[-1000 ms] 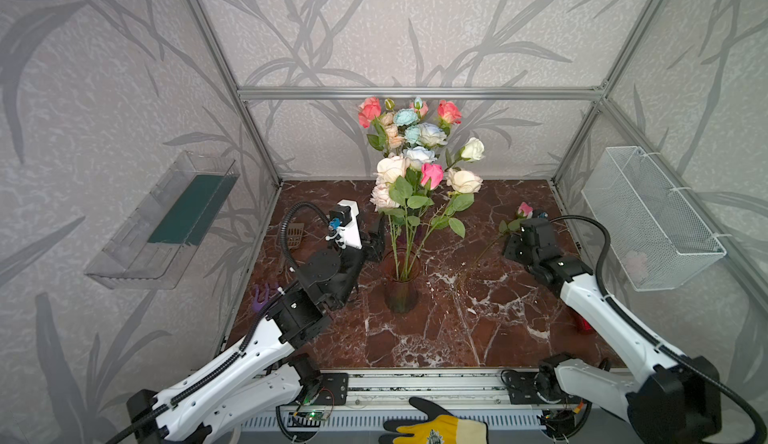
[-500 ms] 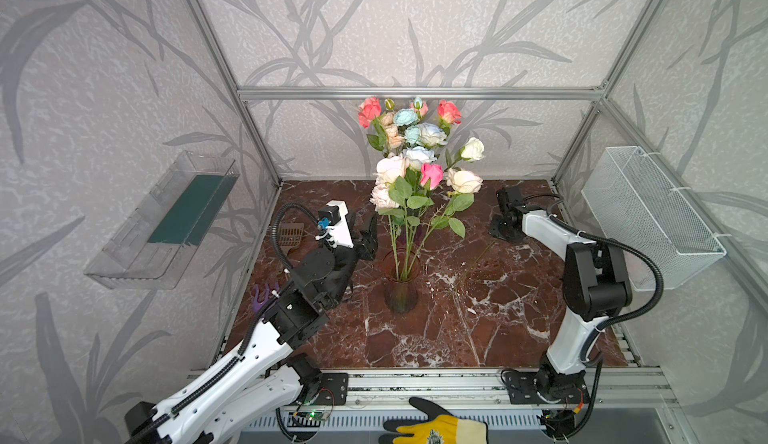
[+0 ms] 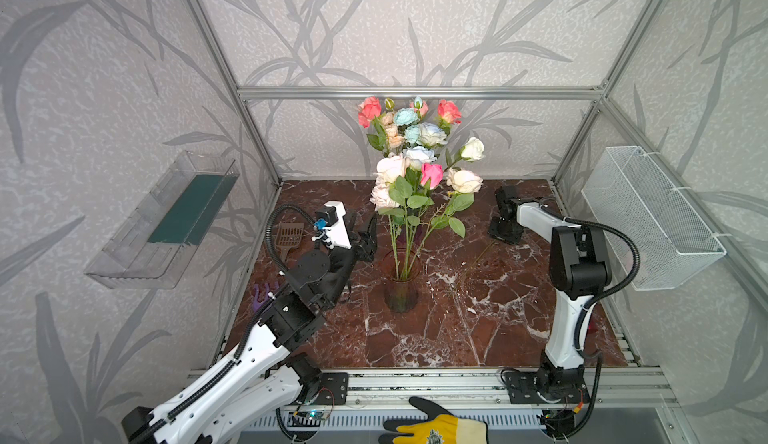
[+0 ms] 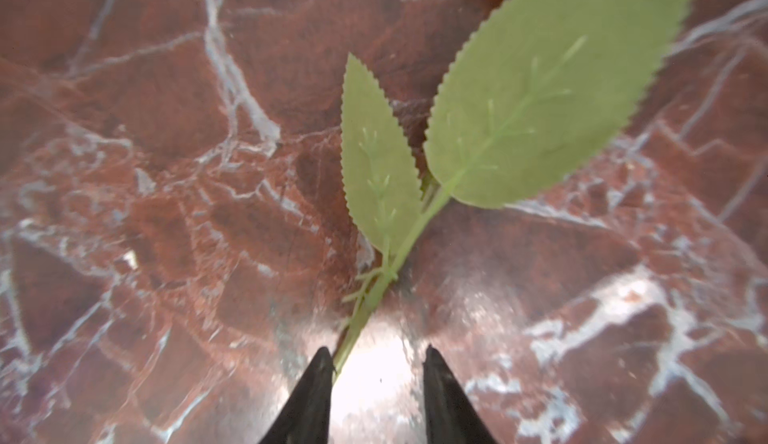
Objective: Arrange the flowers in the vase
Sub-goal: 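Grasp the pink rose stem on the table with the right gripper, then lift the pink rose with the right gripper while the left gripper reaches toward it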
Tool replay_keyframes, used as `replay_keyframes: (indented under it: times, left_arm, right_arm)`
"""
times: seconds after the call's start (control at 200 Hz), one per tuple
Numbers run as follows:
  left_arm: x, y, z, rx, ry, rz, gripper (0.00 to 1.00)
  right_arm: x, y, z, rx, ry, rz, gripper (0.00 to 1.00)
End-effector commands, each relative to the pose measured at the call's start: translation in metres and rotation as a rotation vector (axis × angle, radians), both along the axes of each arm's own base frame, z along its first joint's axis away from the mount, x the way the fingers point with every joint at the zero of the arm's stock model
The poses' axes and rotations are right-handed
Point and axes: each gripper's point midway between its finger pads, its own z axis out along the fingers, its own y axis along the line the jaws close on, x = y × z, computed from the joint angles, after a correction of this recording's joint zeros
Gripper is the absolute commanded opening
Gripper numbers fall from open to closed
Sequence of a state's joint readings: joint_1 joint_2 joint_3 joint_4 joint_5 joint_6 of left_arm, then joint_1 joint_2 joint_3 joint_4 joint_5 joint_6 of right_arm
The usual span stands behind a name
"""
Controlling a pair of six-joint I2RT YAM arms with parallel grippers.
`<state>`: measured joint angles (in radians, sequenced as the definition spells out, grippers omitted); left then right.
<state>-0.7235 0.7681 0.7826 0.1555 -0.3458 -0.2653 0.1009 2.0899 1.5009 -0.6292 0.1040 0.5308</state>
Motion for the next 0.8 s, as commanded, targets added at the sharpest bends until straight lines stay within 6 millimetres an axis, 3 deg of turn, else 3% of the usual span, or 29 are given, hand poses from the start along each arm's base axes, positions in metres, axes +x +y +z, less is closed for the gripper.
replay_keyframes:
  times: [0.0, 0.22, 0.555, 0.795]
  left_arm:
    - [0.002, -0.001, -0.005, -0.011, 0.014, -0.002, 0.54]
    - [0.004, -0.002, -0.009, -0.008, 0.025, -0.006, 0.54]
    - [0.004, -0.004, -0.009, -0.008, 0.027, -0.017, 0.54]
    - [0.000, -0.006, -0.004, -0.017, 0.018, -0.040, 0.54]
  right_arm:
    - [0.003, 0.002, -0.004, 0.044, 0.020, -0.018, 0.34]
    - [0.002, 0.003, -0.010, 0.064, 0.031, -0.041, 0.12]
    - [0.004, 0.016, -0.008, 0.177, 0.009, -0.064, 0.00]
    - [0.006, 0.023, 0.026, 0.216, -0.102, -0.016, 0.00]
